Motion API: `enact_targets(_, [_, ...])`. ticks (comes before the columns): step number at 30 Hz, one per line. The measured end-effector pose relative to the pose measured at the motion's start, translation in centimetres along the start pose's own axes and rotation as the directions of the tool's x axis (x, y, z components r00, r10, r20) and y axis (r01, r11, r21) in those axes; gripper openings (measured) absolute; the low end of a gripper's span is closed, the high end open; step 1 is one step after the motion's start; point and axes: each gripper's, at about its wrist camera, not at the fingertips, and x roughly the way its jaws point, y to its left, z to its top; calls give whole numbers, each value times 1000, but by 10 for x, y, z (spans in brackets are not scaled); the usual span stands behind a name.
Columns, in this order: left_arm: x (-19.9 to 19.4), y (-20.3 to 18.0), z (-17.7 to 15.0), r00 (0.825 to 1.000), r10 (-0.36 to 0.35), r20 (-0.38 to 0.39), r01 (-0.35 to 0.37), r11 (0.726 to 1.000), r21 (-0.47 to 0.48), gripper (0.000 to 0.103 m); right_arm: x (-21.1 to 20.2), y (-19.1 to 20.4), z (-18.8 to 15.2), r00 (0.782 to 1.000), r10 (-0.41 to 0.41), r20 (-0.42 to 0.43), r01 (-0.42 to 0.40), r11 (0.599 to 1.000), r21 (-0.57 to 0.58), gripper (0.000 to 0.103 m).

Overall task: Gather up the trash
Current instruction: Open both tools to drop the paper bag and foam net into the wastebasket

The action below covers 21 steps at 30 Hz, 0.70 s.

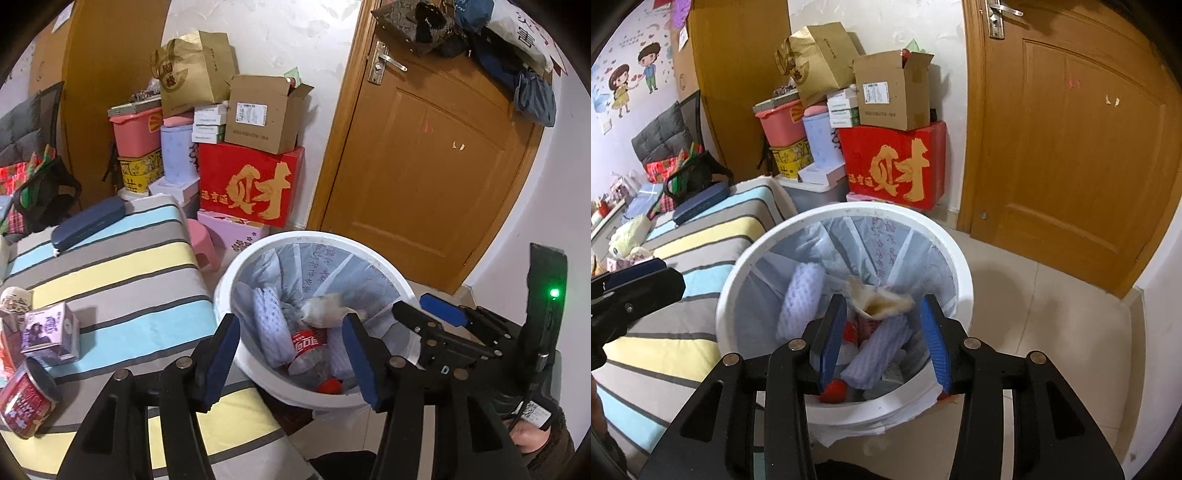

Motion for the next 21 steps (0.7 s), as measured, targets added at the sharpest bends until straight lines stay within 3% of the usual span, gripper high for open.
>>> enact_targets(21, [-75,35,-22,994,63,88,-58,997,-60,58,-30,41,1,993,78,91,-75,996,-41,44])
